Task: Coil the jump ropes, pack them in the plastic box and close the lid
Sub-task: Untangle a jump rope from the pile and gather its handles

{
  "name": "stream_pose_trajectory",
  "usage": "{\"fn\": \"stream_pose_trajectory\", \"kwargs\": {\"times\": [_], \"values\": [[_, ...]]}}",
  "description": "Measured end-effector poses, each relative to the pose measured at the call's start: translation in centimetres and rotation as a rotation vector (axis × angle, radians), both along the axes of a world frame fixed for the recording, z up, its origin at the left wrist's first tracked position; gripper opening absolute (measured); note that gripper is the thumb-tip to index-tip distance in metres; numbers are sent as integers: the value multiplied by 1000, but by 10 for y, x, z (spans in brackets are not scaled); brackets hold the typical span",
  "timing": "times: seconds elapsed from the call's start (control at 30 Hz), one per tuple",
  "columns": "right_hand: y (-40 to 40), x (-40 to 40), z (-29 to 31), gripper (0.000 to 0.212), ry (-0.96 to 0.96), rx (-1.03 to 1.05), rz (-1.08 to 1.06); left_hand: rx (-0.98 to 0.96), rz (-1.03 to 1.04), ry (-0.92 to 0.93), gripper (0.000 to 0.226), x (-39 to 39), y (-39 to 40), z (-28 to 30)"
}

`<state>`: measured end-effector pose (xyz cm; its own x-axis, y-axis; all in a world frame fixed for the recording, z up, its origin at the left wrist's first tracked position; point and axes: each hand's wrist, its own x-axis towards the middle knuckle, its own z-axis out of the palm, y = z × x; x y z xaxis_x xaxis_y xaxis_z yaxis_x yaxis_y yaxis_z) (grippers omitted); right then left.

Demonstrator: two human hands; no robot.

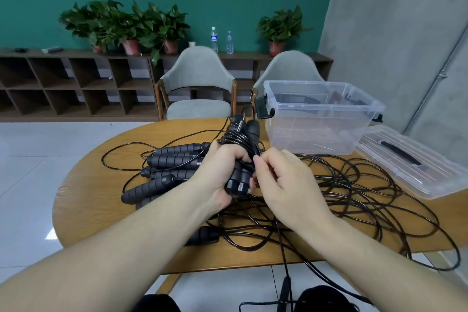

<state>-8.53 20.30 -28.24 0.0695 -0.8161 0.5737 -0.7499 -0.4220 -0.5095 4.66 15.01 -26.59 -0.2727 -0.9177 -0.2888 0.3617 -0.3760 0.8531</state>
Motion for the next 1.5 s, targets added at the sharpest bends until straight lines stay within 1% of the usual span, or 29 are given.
{"fn": "stream_pose_trajectory", "kwargs": {"times": [0.03, 0.1, 0.17, 0.23, 0.3, 0.4, 0.5, 0.6, 0.73, 0.87, 0.93, 1.0, 1.1, 1.17, 1.23, 1.3, 1.37, 1.43, 1.5], "values": [[-1, 1, -1, 31, -9, 4, 5, -16, 36, 4, 50, -3, 1, 2], [-4, -2, 0, 34, -24, -10, 14, -15, 58, 28, 53, -6, 2, 6], [-7, -5, 2, 36, -40, -25, 26, -47, 98, 45, 46, -8, 3, 8], [-9, -7, 3, 33, -70, -13, 34, -57, 116, 68, 42, -10, 4, 10], [-14, -8, 2, 27, -107, 31, 30, -50, 112, 99, 45, -12, 3, 11], [-22, -11, -1, 23, -168, 87, 8, 1, 23, 106, 58, -10, -1, 14], [-25, -17, -4, 24, -226, 90, 1, 27, -80, 63, 63, -8, 3, 24], [-20, -18, -6, 18, -101, 52, -30, 46, -24, 56, 71, -16, 4, 25], [-14, -11, -5, 34, 124, -37, -114, 76, 189, 15, 74, -31, -10, 18], [-15, -11, -2, 30, 210, -73, -147, 56, 263, 75, 76, -38, -23, 19], [-17, -17, -2, 26, 205, -43, -142, -7, 239, 38, 74, -41, -27, 17], [-18, -22, -3, 25, 85, 27, -120, -91, 220, -33, 72, -44, -30, 12], [-19, -29, -1, 35, -83, 116, -78, -213, 229, -126, 72, -47, -40, 12], [-23, -36, 5, 42, -188, 142, -65, -264, 201, -147, 74, -50, -47, 14], [-33, -45, 15, 43, -317, 171, -48, -294, 164, -184, 77, -55, -56, 16], [-46, -53, 28, 45, -438, 193, -25, -350, 124, -253, 79, -61, -62, 18], [-60, -59, 42, 48, -520, 190, -34, -450, 86, -346, 82, -66, -68, 20], [-71, -65, 56, 44, -596, 223, -3, -542, 69, -418, 86, -72, -72, 23], [-80, -71, 65, 25, -622, 343, 68, -583, 53, -474, 95, -80, -77, 29]]}}
